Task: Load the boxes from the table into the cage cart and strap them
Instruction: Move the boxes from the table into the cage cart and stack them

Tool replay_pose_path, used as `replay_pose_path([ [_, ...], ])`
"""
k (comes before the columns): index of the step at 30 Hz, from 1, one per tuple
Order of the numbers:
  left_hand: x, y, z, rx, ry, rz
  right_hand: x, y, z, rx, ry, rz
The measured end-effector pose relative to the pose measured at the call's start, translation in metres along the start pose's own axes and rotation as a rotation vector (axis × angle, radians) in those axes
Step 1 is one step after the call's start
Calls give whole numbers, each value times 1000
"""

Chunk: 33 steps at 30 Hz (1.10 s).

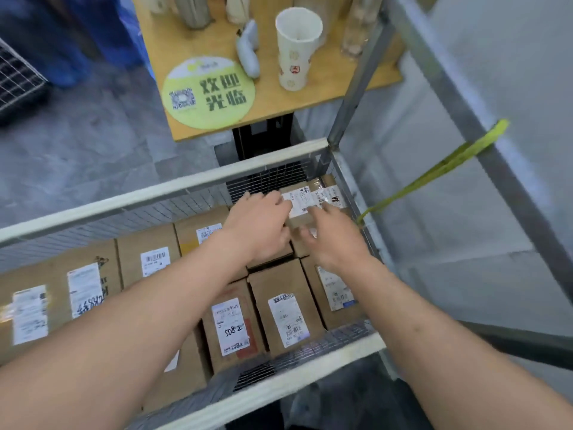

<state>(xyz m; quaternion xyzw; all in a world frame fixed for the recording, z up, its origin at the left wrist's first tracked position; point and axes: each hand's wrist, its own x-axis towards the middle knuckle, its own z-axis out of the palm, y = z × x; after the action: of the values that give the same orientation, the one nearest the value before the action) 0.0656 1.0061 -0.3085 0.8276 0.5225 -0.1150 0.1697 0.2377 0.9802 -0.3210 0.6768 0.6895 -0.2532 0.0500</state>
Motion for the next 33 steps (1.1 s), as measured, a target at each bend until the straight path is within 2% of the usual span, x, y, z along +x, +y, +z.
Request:
replay_pose_path([
  [9,-108,49,-122,17,31,31,-123,-40,-100,-42,106,-83],
  [21,-223,118,-224,48,267,111,-272,-61,-213,-85,256,-107],
  [28,-242,138,-271,57,356,232,-329,-61,-263,-56,381,27],
  [33,-237,153,-298,72,365,410,-353,-60,-277,-1,505,168],
])
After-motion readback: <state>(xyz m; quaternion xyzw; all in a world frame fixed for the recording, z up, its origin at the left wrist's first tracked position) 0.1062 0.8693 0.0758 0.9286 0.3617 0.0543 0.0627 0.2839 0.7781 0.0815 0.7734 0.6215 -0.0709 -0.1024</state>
